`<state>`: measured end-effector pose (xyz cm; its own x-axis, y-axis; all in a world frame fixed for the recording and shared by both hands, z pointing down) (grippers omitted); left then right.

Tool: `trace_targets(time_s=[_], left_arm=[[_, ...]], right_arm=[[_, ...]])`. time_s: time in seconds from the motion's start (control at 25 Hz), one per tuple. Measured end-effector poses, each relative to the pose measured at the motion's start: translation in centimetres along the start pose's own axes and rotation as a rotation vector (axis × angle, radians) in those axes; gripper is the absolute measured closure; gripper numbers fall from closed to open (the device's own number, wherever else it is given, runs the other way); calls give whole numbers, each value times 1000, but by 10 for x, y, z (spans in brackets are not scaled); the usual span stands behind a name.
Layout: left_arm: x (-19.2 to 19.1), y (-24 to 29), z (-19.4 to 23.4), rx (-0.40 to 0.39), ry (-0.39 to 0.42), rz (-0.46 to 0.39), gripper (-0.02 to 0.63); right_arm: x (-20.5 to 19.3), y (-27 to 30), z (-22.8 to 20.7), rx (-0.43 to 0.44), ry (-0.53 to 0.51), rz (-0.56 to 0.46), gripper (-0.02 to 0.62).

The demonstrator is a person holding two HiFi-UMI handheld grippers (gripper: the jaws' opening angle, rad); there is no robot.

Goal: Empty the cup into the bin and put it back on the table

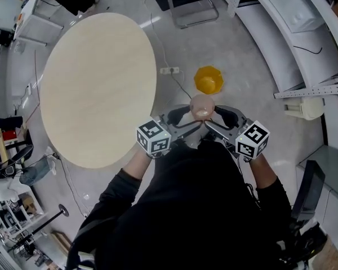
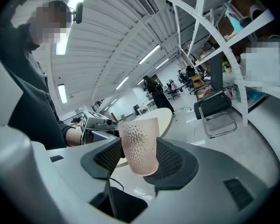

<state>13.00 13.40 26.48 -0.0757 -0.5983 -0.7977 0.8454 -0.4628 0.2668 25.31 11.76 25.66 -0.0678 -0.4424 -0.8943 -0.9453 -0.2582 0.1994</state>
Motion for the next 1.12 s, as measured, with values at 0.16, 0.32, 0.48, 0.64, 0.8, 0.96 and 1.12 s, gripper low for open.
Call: trace_targets(time_s=[0.16, 0.32, 0.48, 0.64, 0.8, 0.96, 1.12], left_arm=[[0, 31, 5, -9, -50, 9, 328], [-3, 51, 22, -17, -103, 36, 328], [-3, 59, 45, -33, -130, 63, 328], [4, 66, 73, -65, -161, 93, 330], [15, 68, 105, -96, -186, 118, 331], [21, 72, 136, -126, -200, 140, 334], [17, 78, 159, -150, -215, 157, 334]], right_arm=[[-5, -16, -28, -1, 62, -6, 354], [-16, -18, -54, 0, 168, -16, 354], [-22, -5, -73, -19, 217, -25, 354], [-18, 10, -90, -73, 254, 1, 354], [-13, 33, -109, -116, 301, 11, 354], [-11, 54, -129, -145, 321, 11, 354], [-19, 67, -145, -170, 349, 13, 354]])
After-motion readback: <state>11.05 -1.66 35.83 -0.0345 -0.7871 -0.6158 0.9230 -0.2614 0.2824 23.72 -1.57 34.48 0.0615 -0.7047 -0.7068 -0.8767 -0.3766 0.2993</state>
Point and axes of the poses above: the fingertips, and each gripper's own axes: y forward along the fingers, z to its left, x out of its top, the point moved 5 cm from there along -y, backward along the fingers, and after that the axes turned 4 degrees about -y, right-handed, at the moved point
